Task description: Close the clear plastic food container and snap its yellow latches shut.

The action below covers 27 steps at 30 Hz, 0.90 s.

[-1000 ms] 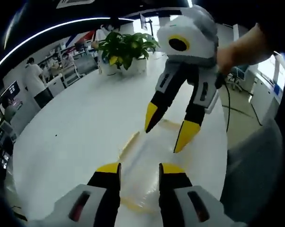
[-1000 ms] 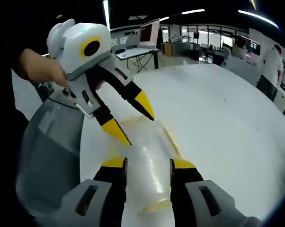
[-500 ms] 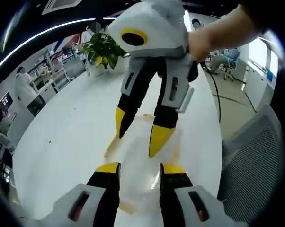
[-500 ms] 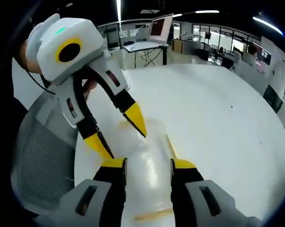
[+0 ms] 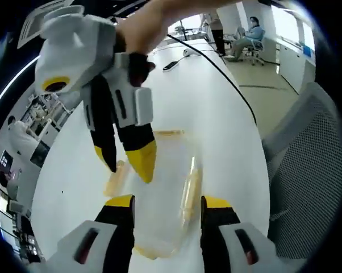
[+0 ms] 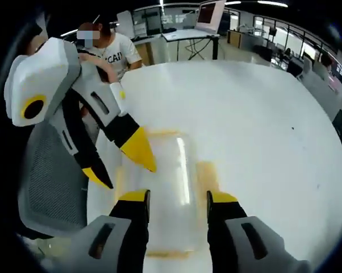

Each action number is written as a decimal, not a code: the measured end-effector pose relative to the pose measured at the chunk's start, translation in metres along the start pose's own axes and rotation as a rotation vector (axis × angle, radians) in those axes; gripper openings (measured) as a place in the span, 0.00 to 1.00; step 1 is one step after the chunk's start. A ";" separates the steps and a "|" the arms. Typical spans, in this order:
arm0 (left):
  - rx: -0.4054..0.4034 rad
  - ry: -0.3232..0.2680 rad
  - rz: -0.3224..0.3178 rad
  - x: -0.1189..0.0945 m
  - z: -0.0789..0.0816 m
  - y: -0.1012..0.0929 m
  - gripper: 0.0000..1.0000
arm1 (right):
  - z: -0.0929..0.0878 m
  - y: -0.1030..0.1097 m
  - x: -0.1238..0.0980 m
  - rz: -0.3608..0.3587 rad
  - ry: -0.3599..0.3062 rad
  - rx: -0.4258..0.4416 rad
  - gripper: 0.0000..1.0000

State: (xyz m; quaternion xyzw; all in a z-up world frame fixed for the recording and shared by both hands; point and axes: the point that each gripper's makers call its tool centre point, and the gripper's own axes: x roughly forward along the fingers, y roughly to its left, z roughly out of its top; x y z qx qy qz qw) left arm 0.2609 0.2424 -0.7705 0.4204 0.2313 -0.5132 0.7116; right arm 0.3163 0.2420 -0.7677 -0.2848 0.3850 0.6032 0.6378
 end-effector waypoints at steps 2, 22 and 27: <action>0.011 0.008 0.001 0.002 0.000 -0.001 0.41 | -0.001 0.000 0.002 0.022 0.031 -0.010 0.38; 0.093 0.077 0.041 0.015 -0.005 -0.002 0.41 | -0.006 0.003 0.015 0.160 0.251 -0.026 0.37; 0.083 0.061 0.065 0.015 -0.006 -0.001 0.39 | -0.005 0.003 0.017 0.174 0.289 -0.038 0.36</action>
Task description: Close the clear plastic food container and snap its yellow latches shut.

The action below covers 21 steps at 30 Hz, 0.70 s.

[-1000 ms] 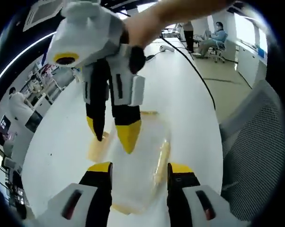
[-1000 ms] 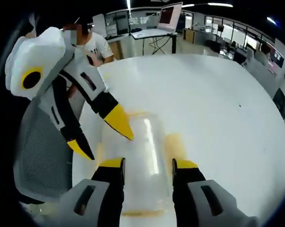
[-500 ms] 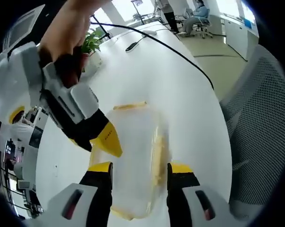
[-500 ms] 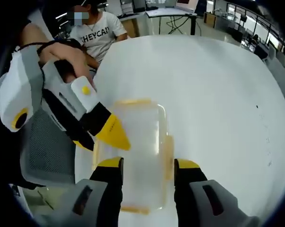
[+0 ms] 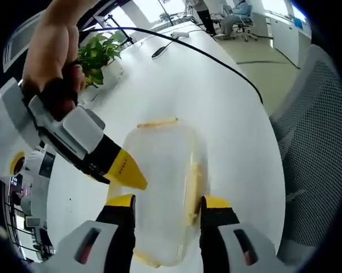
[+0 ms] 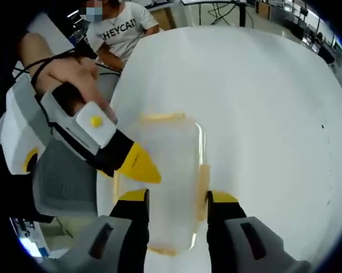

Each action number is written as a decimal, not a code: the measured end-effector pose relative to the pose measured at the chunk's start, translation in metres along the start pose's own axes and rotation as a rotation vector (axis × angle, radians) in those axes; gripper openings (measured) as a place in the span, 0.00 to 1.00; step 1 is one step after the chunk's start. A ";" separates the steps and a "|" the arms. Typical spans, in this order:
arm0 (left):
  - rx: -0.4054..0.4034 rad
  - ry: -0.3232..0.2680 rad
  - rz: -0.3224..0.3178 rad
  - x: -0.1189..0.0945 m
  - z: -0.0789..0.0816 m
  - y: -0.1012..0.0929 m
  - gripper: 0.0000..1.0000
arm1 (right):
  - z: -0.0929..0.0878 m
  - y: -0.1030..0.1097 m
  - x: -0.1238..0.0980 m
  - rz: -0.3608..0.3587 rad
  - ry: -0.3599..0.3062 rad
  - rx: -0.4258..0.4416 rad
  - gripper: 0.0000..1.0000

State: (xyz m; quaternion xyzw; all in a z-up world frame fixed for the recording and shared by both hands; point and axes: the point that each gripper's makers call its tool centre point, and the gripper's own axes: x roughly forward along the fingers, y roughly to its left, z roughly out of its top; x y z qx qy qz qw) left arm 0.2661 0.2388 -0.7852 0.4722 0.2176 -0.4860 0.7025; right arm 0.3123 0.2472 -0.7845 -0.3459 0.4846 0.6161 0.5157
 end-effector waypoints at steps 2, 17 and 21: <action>-0.013 -0.006 -0.001 0.001 -0.001 0.001 0.38 | 0.000 -0.001 0.001 0.014 0.012 0.000 0.35; -0.034 0.028 0.019 0.002 -0.007 0.005 0.36 | -0.001 0.002 0.001 0.041 0.055 0.028 0.32; -0.026 0.033 0.029 0.002 -0.005 0.003 0.36 | -0.001 0.001 0.001 0.038 0.038 0.033 0.33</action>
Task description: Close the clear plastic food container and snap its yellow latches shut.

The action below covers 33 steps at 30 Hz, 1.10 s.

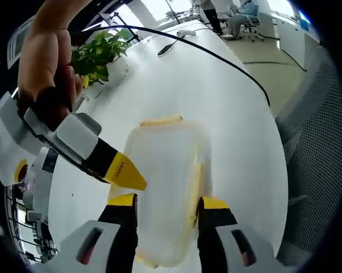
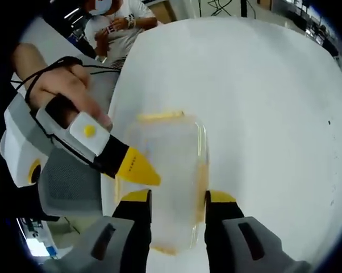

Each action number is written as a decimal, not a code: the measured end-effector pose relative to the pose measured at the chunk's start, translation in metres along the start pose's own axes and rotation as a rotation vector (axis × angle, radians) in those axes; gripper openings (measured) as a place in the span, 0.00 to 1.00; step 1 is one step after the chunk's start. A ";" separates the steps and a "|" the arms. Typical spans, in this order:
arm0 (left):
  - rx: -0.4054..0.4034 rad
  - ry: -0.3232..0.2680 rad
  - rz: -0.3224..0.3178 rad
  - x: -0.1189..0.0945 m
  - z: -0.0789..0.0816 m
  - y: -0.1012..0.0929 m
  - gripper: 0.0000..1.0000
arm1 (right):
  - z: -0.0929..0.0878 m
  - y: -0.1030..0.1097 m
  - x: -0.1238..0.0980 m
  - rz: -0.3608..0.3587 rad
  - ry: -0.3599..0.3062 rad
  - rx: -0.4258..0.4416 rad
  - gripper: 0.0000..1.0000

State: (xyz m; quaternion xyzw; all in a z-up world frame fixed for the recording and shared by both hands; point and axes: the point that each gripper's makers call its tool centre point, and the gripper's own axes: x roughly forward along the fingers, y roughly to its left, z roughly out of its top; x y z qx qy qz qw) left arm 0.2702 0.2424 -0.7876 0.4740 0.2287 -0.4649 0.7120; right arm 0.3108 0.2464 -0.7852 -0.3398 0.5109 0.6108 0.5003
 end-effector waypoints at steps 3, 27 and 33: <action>0.006 0.002 0.000 0.000 0.001 -0.001 0.36 | 0.000 0.001 -0.001 -0.017 -0.016 -0.001 0.33; -0.157 0.010 -0.197 -0.018 0.011 -0.008 0.81 | -0.008 0.003 -0.032 -0.225 -0.367 0.034 0.57; -0.142 0.018 -0.234 -0.020 0.009 -0.005 0.94 | -0.011 0.010 -0.033 -0.289 -0.357 0.002 0.80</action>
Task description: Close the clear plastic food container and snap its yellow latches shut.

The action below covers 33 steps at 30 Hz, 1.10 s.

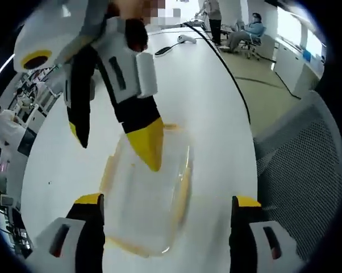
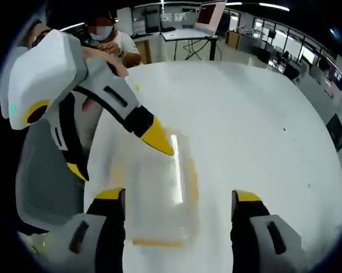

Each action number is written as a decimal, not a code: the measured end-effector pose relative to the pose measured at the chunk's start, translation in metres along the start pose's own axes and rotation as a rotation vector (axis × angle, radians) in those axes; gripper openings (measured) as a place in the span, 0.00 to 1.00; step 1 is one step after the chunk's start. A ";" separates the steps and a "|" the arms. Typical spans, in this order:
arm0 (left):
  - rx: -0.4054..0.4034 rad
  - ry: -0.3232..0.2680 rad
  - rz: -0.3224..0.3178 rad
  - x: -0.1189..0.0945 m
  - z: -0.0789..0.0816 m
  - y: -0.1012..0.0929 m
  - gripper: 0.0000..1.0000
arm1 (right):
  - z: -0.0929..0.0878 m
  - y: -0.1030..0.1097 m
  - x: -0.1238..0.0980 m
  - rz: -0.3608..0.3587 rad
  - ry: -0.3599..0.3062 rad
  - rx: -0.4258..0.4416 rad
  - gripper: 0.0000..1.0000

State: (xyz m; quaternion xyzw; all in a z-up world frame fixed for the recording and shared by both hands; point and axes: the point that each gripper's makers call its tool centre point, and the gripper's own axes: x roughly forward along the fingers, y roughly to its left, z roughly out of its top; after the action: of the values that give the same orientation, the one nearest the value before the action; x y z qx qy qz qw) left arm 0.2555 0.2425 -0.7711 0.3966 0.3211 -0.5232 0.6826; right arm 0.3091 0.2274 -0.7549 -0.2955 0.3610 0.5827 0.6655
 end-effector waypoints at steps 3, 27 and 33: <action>-0.034 -0.004 -0.029 -0.001 0.001 0.000 0.99 | -0.002 0.007 0.000 -0.020 0.012 -0.055 0.91; 0.055 0.180 -0.141 0.018 -0.043 0.027 0.95 | -0.047 0.027 0.014 -0.102 0.227 -0.215 0.86; 0.092 0.198 -0.153 0.023 -0.045 0.024 0.91 | -0.054 0.022 0.018 -0.094 0.251 -0.212 0.86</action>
State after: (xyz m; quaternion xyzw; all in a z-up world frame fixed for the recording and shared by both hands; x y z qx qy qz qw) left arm 0.2838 0.2749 -0.8074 0.4516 0.3918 -0.5462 0.5867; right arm 0.2808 0.1969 -0.7993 -0.4512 0.3636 0.5443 0.6066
